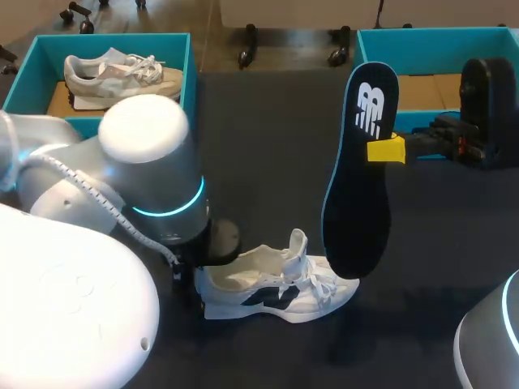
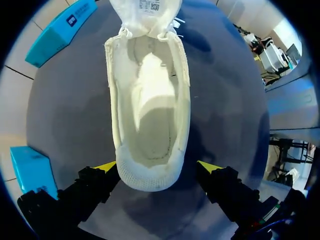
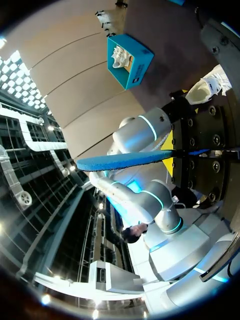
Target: Take the shoe out of the shoebox, open the shoe tongue, remove and reinsert the insole, then place the shoe into the shoebox
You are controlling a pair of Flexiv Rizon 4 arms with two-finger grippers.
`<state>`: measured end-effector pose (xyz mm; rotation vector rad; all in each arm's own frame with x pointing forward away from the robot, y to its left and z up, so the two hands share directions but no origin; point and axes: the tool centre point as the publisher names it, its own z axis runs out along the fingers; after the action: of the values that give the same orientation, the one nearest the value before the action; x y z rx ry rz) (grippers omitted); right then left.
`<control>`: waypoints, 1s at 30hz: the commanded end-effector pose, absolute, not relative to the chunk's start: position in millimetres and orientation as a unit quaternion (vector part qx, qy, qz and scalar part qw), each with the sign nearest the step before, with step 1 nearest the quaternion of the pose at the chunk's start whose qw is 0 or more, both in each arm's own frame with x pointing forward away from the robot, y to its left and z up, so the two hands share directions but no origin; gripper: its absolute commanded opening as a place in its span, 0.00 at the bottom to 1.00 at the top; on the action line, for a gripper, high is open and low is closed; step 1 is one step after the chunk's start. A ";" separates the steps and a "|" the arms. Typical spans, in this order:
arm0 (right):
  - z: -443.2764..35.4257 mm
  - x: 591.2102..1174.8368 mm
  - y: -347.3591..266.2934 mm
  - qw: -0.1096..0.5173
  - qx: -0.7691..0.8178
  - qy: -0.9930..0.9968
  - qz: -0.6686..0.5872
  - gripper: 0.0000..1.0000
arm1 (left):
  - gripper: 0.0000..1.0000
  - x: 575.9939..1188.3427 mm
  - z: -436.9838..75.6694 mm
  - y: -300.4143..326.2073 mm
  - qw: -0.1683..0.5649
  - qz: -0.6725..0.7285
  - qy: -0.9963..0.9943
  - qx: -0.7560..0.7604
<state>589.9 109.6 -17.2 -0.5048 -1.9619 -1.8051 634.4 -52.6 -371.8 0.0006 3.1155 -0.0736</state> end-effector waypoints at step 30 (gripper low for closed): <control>-18.4 590.4 111.1 0.212 -0.181 -0.706 -0.650 0.00 | 1.00 657.0 -295.9 -93.3 0.046 -0.038 0.998 0.033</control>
<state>589.9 109.6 -17.2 -0.5049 -1.9619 -1.8051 650.7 -84.5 -296.9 0.0968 3.0350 -0.1390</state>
